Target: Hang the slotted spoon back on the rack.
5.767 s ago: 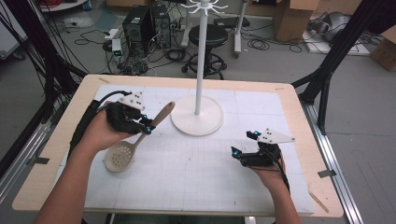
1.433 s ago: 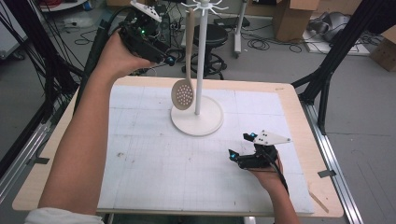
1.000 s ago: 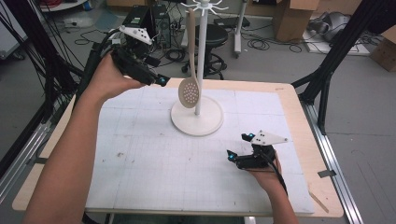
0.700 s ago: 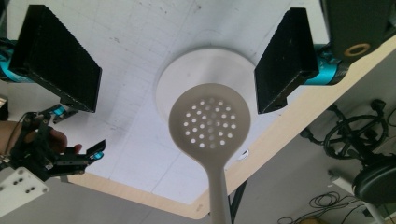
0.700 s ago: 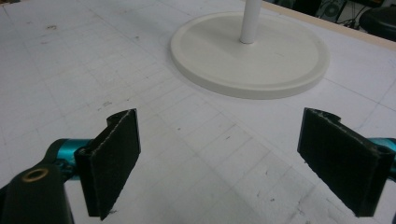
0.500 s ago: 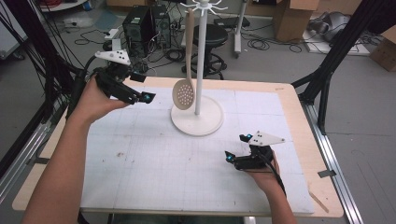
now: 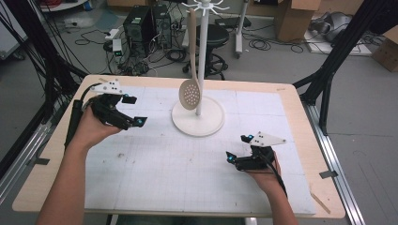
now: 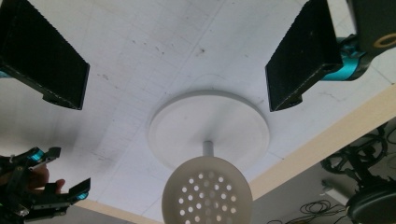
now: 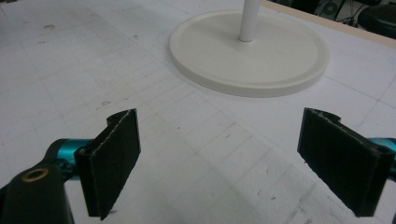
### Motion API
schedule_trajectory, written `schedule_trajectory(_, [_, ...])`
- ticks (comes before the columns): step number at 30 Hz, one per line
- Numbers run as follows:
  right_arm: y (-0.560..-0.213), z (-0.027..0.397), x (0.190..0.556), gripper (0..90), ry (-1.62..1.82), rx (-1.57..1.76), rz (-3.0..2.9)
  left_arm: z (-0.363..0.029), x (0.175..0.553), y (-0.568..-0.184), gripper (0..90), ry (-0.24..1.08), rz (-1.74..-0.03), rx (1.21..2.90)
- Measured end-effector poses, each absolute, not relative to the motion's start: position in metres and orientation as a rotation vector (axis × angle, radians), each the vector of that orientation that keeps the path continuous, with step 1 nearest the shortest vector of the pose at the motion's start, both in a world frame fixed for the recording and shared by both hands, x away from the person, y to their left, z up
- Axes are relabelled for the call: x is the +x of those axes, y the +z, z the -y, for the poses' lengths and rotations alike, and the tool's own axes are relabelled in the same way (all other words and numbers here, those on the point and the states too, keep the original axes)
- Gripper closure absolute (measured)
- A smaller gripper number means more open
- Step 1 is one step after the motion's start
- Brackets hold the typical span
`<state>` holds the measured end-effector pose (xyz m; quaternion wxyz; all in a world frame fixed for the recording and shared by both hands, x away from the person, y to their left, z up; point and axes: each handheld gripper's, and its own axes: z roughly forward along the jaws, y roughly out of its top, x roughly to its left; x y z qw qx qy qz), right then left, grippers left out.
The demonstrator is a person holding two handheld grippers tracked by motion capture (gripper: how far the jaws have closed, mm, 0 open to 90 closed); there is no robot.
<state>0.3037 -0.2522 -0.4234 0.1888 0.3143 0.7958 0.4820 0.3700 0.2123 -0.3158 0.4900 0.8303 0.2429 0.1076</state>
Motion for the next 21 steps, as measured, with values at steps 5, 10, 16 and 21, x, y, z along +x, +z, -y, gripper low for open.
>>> schedule_trajectory(5, [-0.423, 0.253, 0.301, 12.5, 1.360, 0.884, -2.235, -0.216, 0.361, -0.326, 6.3, 0.250, -0.583, 1.985])
schedule_trajectory(10, [-0.422, 0.255, 0.302, 12.5, 1.369, 0.889, -2.226, -0.225, 0.346, -0.343, 6.2, 0.254, -0.566, 1.940])
schedule_trajectory(16, [-0.422, 0.255, 0.302, 12.5, 1.372, 0.883, -2.231, -0.230, 0.328, -0.361, 2.9, 0.246, -0.538, 1.893])
schedule_trajectory(21, [-0.420, 0.262, 0.303, 12.5, 1.387, 0.893, -2.214, -0.228, 0.319, -0.366, 2.1, 0.225, -0.514, 1.903])
